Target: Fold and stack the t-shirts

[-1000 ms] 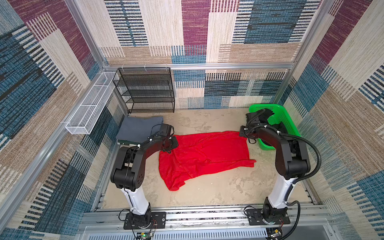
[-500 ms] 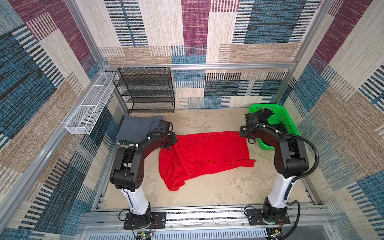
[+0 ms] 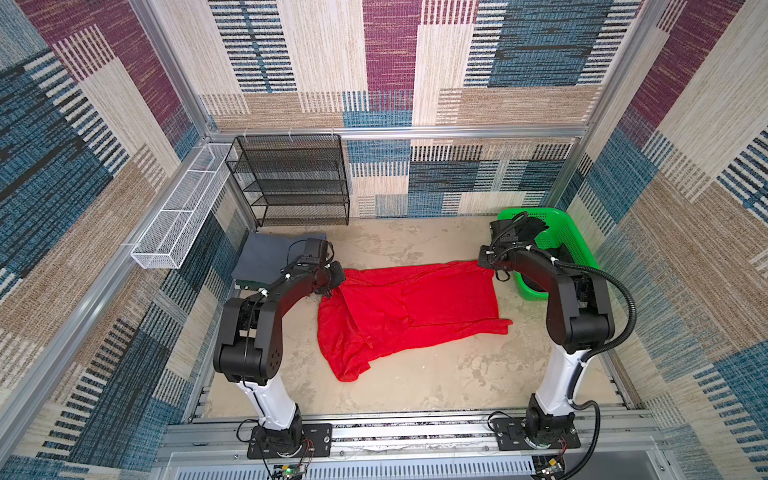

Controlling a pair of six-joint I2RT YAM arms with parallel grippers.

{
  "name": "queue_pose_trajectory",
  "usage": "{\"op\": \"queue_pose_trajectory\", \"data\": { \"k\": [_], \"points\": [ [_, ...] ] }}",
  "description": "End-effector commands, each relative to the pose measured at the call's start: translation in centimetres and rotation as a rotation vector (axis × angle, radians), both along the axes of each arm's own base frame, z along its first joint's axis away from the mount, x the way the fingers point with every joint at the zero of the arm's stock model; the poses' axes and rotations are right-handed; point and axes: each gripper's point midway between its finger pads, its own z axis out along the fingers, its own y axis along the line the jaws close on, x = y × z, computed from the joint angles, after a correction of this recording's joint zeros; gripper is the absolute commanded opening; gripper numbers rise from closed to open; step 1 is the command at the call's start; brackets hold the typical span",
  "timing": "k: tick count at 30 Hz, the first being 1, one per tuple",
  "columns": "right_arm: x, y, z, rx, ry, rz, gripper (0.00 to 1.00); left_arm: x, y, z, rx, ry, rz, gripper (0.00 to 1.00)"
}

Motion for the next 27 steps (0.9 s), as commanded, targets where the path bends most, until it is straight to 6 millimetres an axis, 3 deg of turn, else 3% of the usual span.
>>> {"op": "queue_pose_trajectory", "data": {
  "k": [1,5,10,14,16,17,22,27],
  "points": [
    [1.3,-0.3,1.5,-0.022,-0.066,-0.006,0.0,0.3,0.6,0.5,0.002,-0.026,0.007,0.0],
    [0.3,0.1,1.9,0.011,-0.099,-0.006,0.0,0.0,1.3,0.5,0.001,-0.026,0.027,0.0],
    [-4.1,0.3,1.0,0.078,-0.153,-0.042,0.0,-0.3,1.5,-0.2,-0.012,-0.016,0.037,0.0],
    [-6.9,2.0,0.4,0.197,-0.168,-0.009,0.18,-0.1,1.0,-0.9,-0.04,-0.002,0.027,0.0],
    [-8.0,2.3,-0.1,0.225,-0.157,-0.011,0.44,0.1,0.8,-1.0,-0.048,-0.001,0.022,0.0],
    [-8.4,2.2,-0.4,0.224,-0.147,-0.018,0.49,0.1,0.8,-1.0,-0.052,-0.001,0.021,0.0],
    [-9.4,1.7,-0.9,0.214,-0.117,-0.051,0.51,0.2,0.7,-0.8,-0.053,-0.008,0.019,0.0],
    [-8.9,1.1,0.9,0.193,-0.133,-0.085,0.51,0.3,0.7,-0.7,-0.057,-0.01,0.017,0.0]
  ]
}}
